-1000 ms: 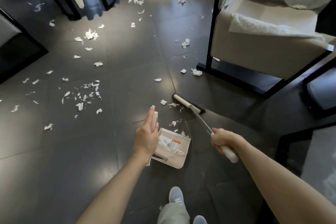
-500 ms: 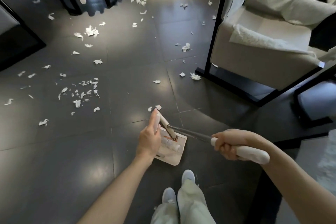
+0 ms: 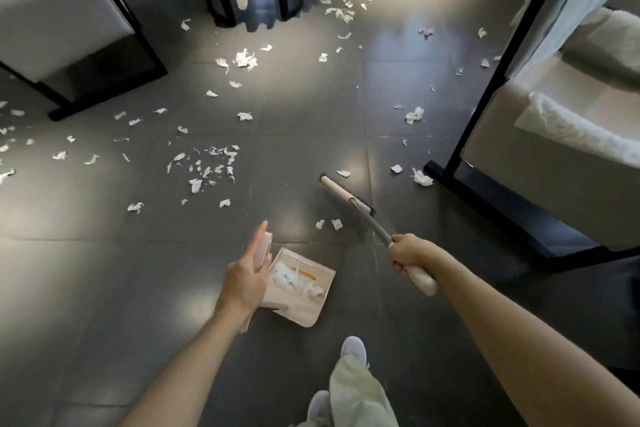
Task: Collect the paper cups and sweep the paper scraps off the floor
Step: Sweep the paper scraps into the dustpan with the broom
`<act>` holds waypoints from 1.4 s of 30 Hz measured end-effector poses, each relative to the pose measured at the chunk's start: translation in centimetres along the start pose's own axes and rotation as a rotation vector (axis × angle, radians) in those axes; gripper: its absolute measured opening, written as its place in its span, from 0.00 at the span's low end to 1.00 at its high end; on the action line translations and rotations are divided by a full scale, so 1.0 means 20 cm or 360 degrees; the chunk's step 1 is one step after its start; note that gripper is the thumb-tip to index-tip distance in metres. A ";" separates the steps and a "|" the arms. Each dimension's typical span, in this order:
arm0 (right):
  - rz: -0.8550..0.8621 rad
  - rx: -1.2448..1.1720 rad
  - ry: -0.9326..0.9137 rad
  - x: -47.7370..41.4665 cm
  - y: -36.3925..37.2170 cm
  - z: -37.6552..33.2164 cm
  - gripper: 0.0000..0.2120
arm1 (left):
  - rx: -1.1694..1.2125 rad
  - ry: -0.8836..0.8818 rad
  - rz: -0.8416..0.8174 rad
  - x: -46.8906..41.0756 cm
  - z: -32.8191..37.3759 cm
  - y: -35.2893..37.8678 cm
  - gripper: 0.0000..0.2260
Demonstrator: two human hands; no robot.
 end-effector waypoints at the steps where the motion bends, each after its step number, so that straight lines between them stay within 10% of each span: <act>1: -0.0014 0.0072 -0.0001 -0.04 0.00 -0.01 0.19 | -0.0016 -0.0006 0.0005 -0.04 -0.01 -0.01 0.25; 9: -0.0450 0.0604 0.0065 0.01 0.20 -0.02 0.19 | -0.0052 -0.0069 0.0161 -0.24 0.02 -0.05 0.24; 14: -0.0680 0.0088 0.0158 0.11 0.16 -0.09 0.26 | -0.0080 -0.0031 0.0184 -0.28 0.07 -0.05 0.24; 29: -0.0338 -0.0505 0.0150 0.45 0.35 -0.22 0.27 | 0.0068 0.0136 0.0053 0.22 -0.38 -0.36 0.24; 42: -0.0009 0.0179 0.0099 0.45 1.05 -0.05 0.09 | -0.0031 0.0163 -0.0074 0.45 -0.98 -0.59 0.27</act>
Point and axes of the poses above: each hand's wrist, its own x-axis away from the middle knuckle, its own y-axis out of the palm, z = x × y, the point moved 8 cm from there along -x, towards the middle knuckle, and after that the axes turned 9 degrees about -x, right-handed, at the moved point
